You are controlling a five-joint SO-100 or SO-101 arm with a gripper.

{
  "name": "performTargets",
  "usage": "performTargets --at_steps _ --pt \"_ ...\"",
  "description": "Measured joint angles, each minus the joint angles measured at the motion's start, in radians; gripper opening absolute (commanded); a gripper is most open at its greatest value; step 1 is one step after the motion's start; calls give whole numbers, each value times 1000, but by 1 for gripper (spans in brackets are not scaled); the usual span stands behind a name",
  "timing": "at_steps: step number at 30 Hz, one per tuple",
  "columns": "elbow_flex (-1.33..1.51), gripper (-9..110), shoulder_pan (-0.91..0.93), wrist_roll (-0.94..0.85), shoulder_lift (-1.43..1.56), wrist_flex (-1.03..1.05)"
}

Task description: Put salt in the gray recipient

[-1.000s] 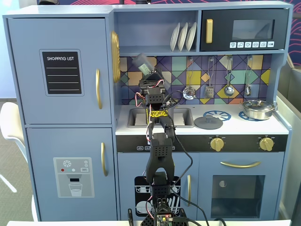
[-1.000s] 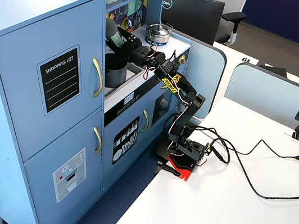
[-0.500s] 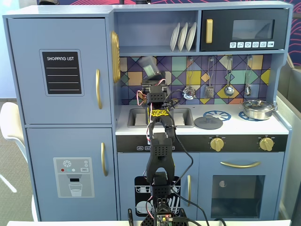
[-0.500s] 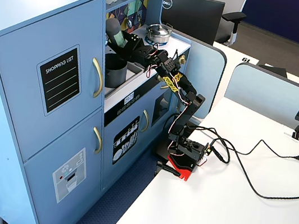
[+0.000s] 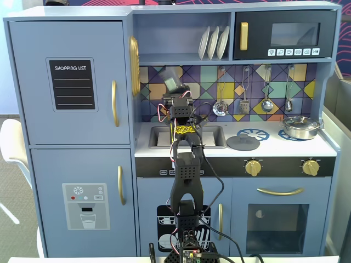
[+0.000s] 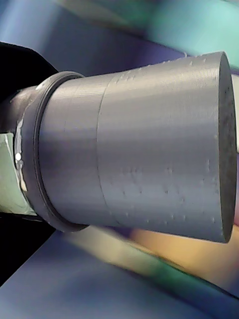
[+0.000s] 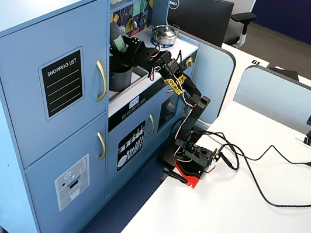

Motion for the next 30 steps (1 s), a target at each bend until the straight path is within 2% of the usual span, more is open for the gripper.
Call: performTargets --at_steps 10,17,20,26,30 --pt "-23 0 -40 -37 -9 -281" --pt "-34 0 9 8 -18 0" --pt "-14 0 9 6 -17 25" --pt "-12 0 -37 -46 -41 -216" --pt "-63 0 -60 -173 -81 -265"
